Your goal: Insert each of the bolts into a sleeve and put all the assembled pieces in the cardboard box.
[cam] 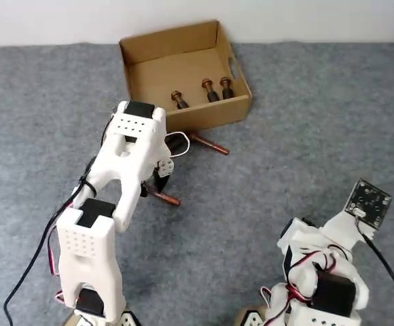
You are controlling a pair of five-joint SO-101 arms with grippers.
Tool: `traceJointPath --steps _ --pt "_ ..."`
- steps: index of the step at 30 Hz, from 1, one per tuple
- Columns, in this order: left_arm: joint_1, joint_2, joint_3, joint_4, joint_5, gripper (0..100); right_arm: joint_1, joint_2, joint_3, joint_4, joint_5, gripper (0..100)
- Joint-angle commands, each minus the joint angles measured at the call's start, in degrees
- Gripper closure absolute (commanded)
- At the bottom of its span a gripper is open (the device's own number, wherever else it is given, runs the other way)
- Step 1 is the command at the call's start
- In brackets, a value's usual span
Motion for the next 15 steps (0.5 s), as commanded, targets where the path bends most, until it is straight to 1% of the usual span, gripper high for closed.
traceJointPath --steps 1,6,10,15 --pt "0.26 -3.60 -0.04 1.41 0.70 78 0.57 0.40 -0.44 -1.10 0.53 99.1" --pt "-0.09 -2.73 0.04 -1.14 0.70 78 0.66 0.40 -0.44 -1.10 0.53 99.1" --pt "-0.18 2.37 0.04 -1.76 0.70 78 0.75 0.40 -0.44 -1.10 0.53 99.1" --pt "-3.16 7.91 -2.33 -4.04 0.70 80 0.75 0.40 -0.44 -1.10 0.53 99.1"
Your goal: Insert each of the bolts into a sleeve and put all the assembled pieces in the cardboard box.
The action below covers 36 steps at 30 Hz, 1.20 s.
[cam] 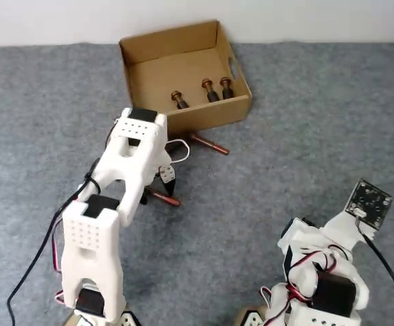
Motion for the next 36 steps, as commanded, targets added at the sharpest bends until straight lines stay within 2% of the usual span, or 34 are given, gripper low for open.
traceJointPath --steps 1,10,18,21,25,31,36 --pt "-2.90 1.67 -3.12 -2.99 0.53 81 0.48 0.40 -0.44 -1.10 0.53 99.1" --pt "-3.96 8.35 -6.29 -4.92 0.44 100 0.31 0.40 -0.44 -1.10 0.53 99.1" --pt "-4.22 9.67 -7.34 -4.40 0.53 99 0.22 0.40 -0.44 -1.10 0.53 99.1" --pt "-3.96 8.53 -8.57 -1.14 0.35 100 0.22 0.40 -0.79 -0.92 0.53 99.1" --pt "-3.87 1.49 -9.80 2.46 -1.32 100 0.13 0.31 -1.49 -0.66 0.53 99.1" --pt "-3.87 -16.00 -9.19 2.73 -6.77 100 0.04 0.31 -3.16 0.75 0.53 99.1" --pt "-3.78 -28.31 -1.27 2.46 -11.34 100 -2.42 0.31 -5.01 2.33 0.62 99.1"
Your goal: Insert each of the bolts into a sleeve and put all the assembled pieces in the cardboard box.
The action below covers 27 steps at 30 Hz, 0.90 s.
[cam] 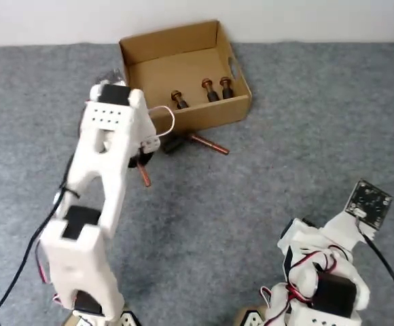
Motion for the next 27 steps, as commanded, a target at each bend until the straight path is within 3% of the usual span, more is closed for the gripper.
traceJointPath --steps 1,9,18,27 --pt "-0.44 -11.69 5.32 0.97 -3.43 100 -3.56 -0.31 -3.96 1.27 0.44 99.1" --pt "1.85 -34.81 22.73 -4.84 -10.55 100 -17.71 -14.11 -3.96 1.54 2.11 99.1" --pt "7.74 -63.21 43.74 -22.33 -12.40 100 -18.95 -15.60 -3.78 -0.48 11.60 99.1" --pt "10.81 -78.95 55.69 -33.76 -11.43 100 -31.25 -15.60 -2.90 -5.32 14.24 99.1"
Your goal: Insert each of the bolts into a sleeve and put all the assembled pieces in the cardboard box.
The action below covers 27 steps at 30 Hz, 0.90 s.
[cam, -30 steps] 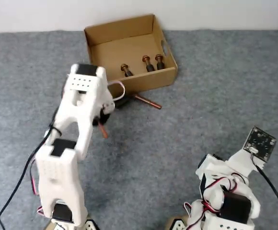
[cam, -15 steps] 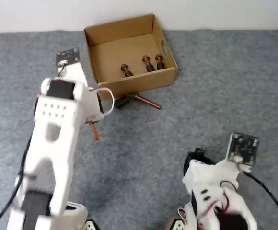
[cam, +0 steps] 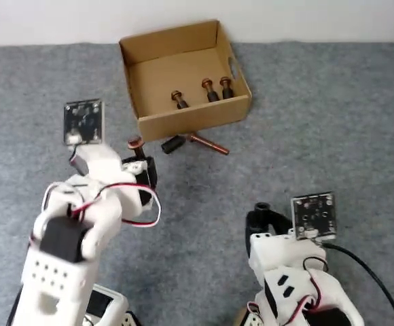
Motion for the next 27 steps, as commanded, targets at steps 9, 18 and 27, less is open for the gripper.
traceJointPath --steps 9,18,27 --pt "4.31 -22.95 13.23 -17.05 2.02 100 -14.29 0.75 1.05 -5.93 1.23 99.1" --pt "9.05 -44.22 25.45 -26.73 2.02 100 -21.93 0.84 5.63 -14.29 10.55 99.1" --pt "12.22 -48.79 28.09 -25.32 3.69 100 -26.59 0.84 8.97 -24.66 16.70 99.1"
